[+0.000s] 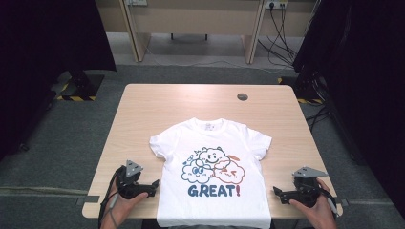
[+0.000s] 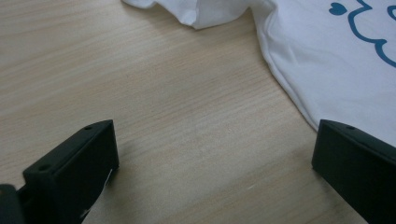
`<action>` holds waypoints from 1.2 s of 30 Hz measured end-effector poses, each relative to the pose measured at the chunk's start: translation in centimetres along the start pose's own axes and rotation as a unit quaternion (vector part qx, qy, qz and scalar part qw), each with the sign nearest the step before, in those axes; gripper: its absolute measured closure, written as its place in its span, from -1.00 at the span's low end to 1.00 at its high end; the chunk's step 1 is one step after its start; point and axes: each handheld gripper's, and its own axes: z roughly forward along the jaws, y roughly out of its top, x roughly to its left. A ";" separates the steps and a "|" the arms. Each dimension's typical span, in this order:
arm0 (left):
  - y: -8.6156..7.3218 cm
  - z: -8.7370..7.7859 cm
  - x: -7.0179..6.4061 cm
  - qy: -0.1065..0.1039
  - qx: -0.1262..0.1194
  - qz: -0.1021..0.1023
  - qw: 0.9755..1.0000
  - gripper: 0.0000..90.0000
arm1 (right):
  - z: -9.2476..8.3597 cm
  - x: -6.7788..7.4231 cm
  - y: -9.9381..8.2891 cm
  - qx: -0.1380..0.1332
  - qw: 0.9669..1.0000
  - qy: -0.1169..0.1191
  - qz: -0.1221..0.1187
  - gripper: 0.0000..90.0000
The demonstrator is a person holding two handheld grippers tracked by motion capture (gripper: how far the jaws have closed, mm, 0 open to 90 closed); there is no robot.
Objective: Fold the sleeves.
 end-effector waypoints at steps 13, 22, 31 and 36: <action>0.1 0.1 0.1 0.002 -0.001 -0.002 1.000 -1.00 | 0.0 0.0 0.0 -0.002 1.000 0.001 -0.001 -0.98; 0.1 0.0 0.2 -0.002 -0.005 -0.002 1.000 -0.96 | 0.0 0.0 0.0 -0.002 1.000 0.001 0.000 -0.98; 0.8 -0.6 0.8 -0.005 -0.022 -0.015 1.000 -0.93 | 0.1 0.1 0.0 -0.002 1.000 0.000 -0.001 -0.99; 1.6 -0.7 1.1 -0.002 -0.030 -0.017 0.999 -0.93 | 0.1 0.1 0.0 -0.002 1.000 0.001 -0.001 -0.99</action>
